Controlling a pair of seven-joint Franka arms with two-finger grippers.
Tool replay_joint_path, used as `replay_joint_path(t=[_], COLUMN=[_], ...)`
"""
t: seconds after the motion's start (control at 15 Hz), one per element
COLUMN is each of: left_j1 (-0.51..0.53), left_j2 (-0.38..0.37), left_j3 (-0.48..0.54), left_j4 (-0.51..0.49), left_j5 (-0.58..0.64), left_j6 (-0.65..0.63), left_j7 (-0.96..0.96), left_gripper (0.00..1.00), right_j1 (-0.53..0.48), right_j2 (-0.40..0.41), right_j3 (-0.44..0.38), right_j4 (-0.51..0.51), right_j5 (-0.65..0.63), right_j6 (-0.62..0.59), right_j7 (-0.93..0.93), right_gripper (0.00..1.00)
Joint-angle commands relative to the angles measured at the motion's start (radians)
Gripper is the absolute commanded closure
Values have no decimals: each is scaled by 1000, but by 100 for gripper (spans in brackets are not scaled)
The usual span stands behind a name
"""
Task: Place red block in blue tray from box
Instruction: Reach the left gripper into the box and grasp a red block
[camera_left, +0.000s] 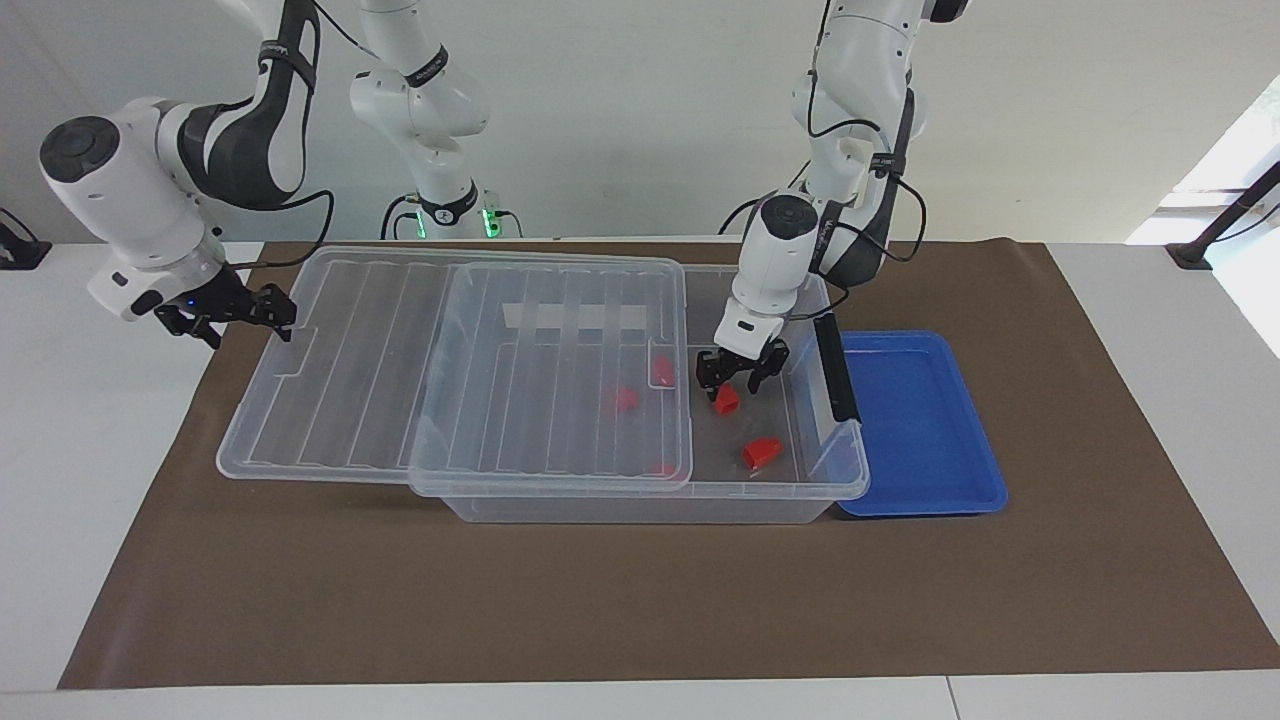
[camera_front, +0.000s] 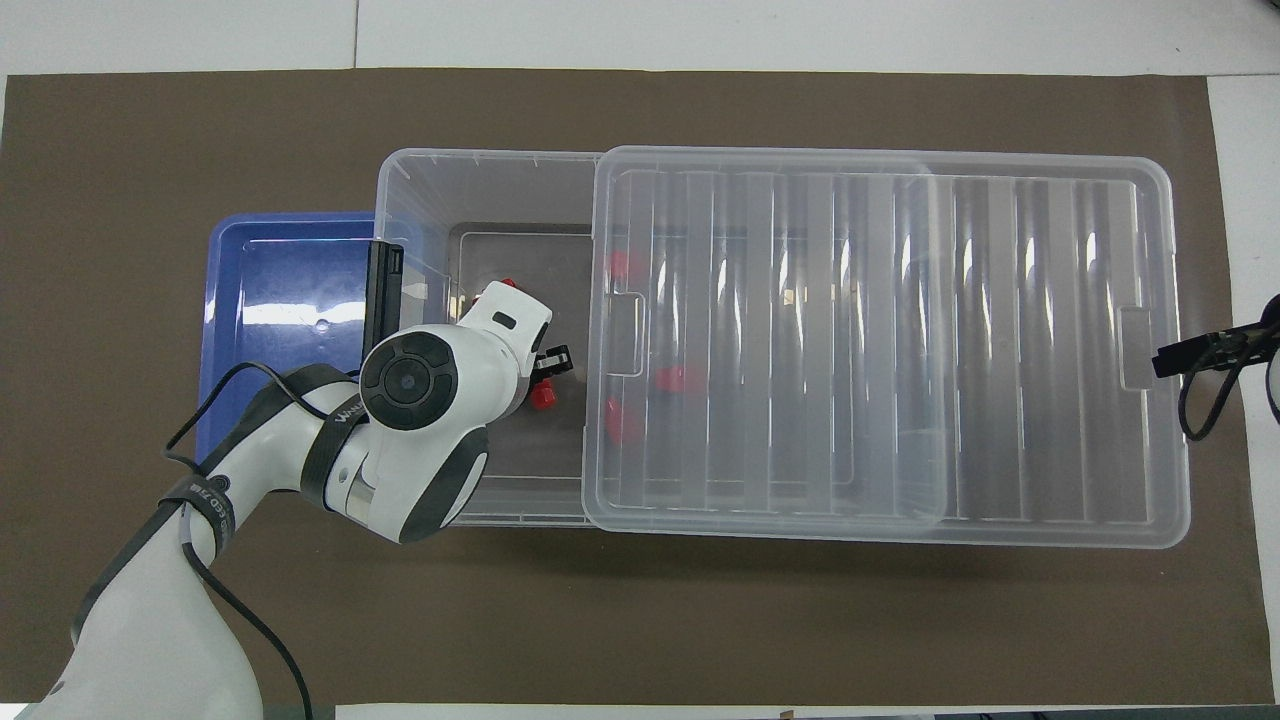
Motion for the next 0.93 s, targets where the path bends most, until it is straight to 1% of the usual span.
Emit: replay_joint_path(t=[0.0,0.2,0.33,0.47,0.6,0.73,0.87], left_j1=[-15,-15,-12,-2,10,37,83], left_j2=[-4,-28,-73,-131,-191,-254,-318], left_j3=[14,16,16,19,23,23,23], left_j4=[-2,4,30,49,57,64,64], left_j5=[-11,-11,-11,-9,-9,-9,-9], left_j6=[8,-18,-99,-188,-257,-326,-395], left_j7=[-21,-22,-22,-14,-10,7,64], left_gripper=[100,100,100,100,100,100,100], right_j1=[-3,-3,0,5,6,9,8], right_j2=[-10,-8,-2,12,12,10,16], right_j3=[-11,-17,-17,-11,-3,0,21], right_j4=[-9,-7,19,59,68,74,118], right_j5=[-23,-23,-23,-21,-12,-5,-5], right_j6=[18,18,7,-17,-27,-30,-82], right_j7=[-29,-46,-40,-37,-4,27,56], right_gripper=[0,0,0,0,0,0,0])
